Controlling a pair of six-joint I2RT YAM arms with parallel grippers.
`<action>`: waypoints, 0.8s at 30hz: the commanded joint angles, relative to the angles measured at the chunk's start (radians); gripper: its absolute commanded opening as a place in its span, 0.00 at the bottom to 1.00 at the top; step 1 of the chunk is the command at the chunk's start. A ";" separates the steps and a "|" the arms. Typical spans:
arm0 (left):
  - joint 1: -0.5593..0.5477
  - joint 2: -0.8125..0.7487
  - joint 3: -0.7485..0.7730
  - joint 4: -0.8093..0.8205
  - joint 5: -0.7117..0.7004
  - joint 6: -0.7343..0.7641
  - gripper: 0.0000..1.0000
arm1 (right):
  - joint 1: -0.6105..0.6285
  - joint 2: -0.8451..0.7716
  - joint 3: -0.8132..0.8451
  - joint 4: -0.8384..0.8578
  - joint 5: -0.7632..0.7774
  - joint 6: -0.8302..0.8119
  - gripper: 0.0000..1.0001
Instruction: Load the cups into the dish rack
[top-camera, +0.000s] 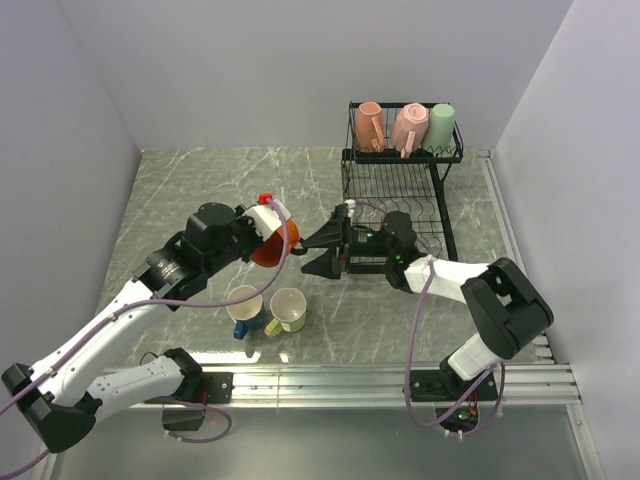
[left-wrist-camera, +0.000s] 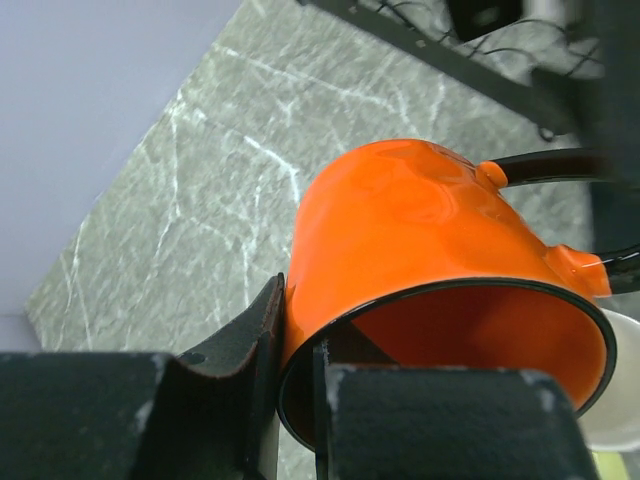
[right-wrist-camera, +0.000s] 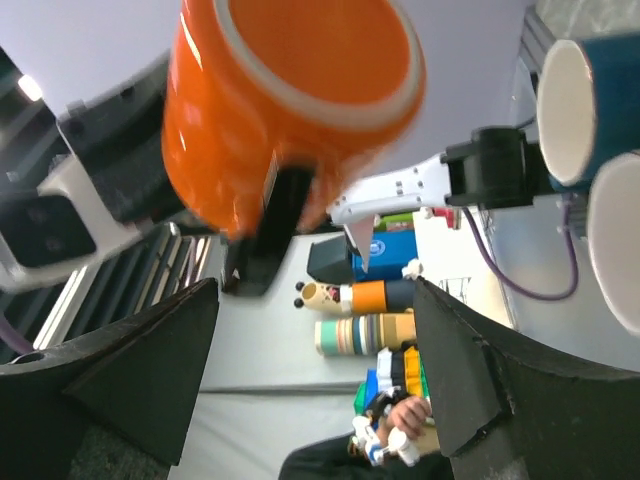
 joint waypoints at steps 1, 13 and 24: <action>-0.011 -0.057 0.008 0.086 0.077 -0.015 0.00 | 0.039 0.042 0.096 0.120 0.043 0.062 0.85; -0.011 -0.054 0.015 0.089 0.128 -0.032 0.00 | 0.096 0.235 0.190 0.495 0.112 0.316 0.42; -0.011 -0.028 0.002 0.118 0.178 -0.066 0.00 | 0.141 0.288 0.256 0.736 0.136 0.441 0.05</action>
